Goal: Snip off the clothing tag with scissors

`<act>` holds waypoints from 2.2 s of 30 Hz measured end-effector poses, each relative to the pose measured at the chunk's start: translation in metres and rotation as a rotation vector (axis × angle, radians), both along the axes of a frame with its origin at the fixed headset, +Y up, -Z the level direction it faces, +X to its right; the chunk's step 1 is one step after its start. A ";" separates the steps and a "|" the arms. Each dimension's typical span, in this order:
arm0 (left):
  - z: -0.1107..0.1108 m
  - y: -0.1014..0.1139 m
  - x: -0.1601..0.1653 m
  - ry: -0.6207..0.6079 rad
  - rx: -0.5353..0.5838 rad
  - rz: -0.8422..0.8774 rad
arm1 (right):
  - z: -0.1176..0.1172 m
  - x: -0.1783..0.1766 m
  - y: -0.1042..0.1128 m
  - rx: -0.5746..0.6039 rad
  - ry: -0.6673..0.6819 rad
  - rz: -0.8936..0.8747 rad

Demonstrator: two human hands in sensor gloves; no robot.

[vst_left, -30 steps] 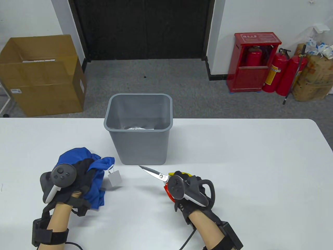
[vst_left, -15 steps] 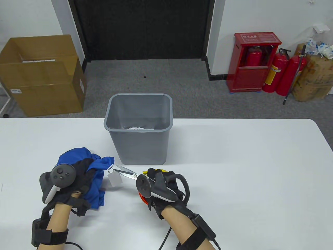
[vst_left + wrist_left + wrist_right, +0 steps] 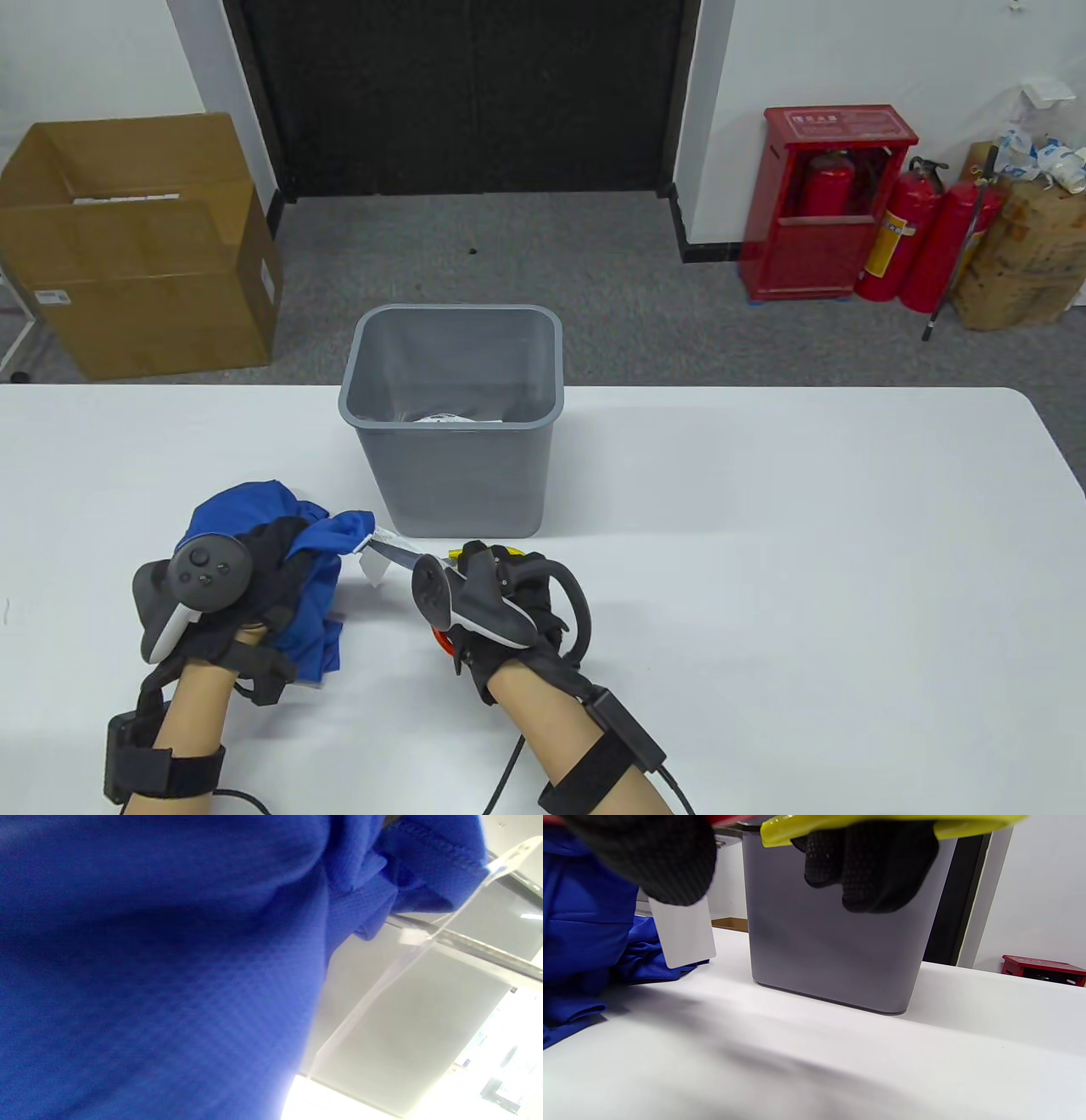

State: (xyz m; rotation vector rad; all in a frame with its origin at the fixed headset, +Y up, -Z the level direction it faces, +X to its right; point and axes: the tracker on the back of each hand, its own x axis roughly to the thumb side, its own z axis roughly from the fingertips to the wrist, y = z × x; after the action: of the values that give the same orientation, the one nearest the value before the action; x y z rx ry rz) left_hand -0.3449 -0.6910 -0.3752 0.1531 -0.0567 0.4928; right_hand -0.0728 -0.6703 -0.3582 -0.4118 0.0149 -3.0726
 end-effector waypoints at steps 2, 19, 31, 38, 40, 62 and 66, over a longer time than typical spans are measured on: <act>0.000 0.001 0.000 0.011 0.007 -0.010 | 0.002 -0.001 0.000 0.014 -0.014 -0.007; 0.000 0.000 0.003 0.025 0.010 -0.028 | 0.000 -0.012 -0.003 0.024 -0.090 -0.015; 0.001 0.000 0.003 0.030 0.012 -0.030 | 0.007 -0.009 -0.002 0.040 -0.063 0.024; 0.001 0.001 0.003 0.031 0.013 -0.030 | 0.008 -0.009 -0.002 0.038 -0.066 0.033; 0.001 0.001 0.003 0.032 0.014 -0.030 | 0.008 -0.009 -0.001 0.037 -0.066 0.033; 0.001 0.001 0.003 0.036 0.016 -0.031 | 0.007 -0.002 0.000 -0.014 -0.080 0.008; 0.001 0.001 0.003 0.036 0.016 -0.030 | 0.003 0.004 -0.004 -0.047 -0.106 0.009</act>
State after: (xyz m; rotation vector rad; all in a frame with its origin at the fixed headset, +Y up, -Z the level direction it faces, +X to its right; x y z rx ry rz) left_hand -0.3423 -0.6896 -0.3738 0.1768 -0.0276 0.4597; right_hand -0.0686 -0.6744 -0.3549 -0.2499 -0.0619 -3.0862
